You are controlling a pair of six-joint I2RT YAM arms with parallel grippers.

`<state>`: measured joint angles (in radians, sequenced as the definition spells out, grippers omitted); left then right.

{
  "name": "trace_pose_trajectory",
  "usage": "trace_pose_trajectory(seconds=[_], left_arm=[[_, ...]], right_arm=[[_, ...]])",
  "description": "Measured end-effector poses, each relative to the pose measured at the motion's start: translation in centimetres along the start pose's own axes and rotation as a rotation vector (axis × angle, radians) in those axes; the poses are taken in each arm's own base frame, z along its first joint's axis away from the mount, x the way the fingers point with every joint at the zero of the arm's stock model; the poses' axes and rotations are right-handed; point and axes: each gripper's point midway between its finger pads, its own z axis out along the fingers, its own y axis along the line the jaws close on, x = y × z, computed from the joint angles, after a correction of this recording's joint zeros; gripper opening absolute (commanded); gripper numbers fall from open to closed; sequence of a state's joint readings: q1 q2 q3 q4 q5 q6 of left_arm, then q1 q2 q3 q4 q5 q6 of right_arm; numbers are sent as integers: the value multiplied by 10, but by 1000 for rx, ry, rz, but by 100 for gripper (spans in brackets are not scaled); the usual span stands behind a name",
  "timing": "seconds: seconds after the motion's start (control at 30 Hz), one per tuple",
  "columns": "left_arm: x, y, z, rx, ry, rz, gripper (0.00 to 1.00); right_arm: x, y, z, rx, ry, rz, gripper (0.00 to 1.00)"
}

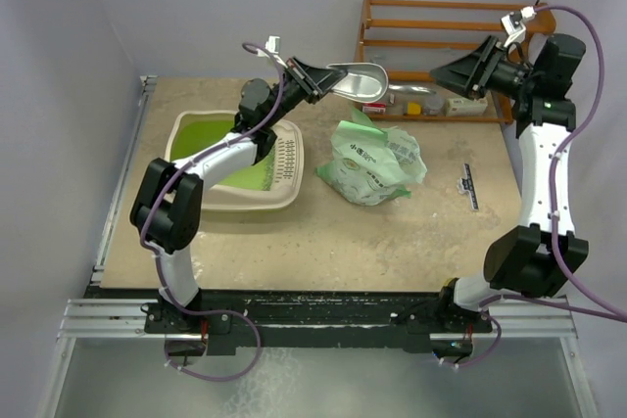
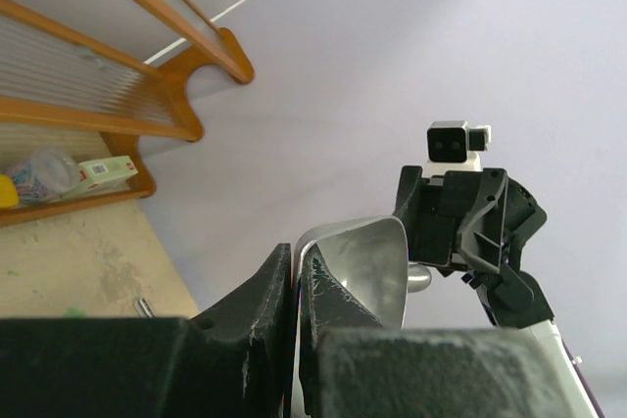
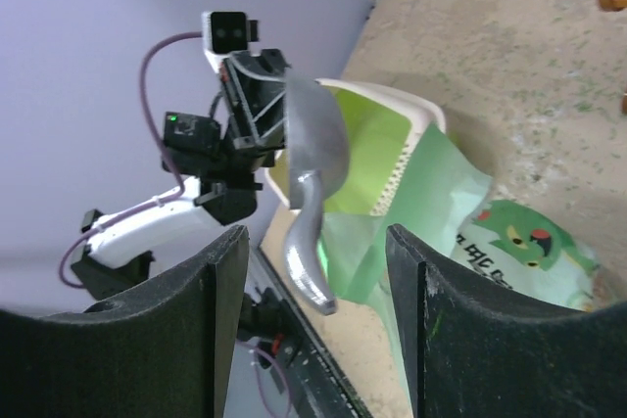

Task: Fill the litter box with clean litter
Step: Adjust the spatula.

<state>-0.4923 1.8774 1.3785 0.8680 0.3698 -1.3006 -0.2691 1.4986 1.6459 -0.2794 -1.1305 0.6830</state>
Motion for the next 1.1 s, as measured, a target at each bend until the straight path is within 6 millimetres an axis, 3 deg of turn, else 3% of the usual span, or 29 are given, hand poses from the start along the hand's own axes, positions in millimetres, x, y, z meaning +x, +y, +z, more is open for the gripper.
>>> trace_pose_trajectory(seconds=[0.33, 0.67, 1.1], left_arm=[[-2, 18, -4, -72, -38, -21, 3], [10, 12, -1, -64, -24, -49, 3], [30, 1, 7, -54, -2, -59, 3]], right_arm=[[2, 13, 3, -99, 23, 43, 59], [24, -4, 2, -53, 81, 51, 60], [40, -3, 11, -49, 125, 38, 53]])
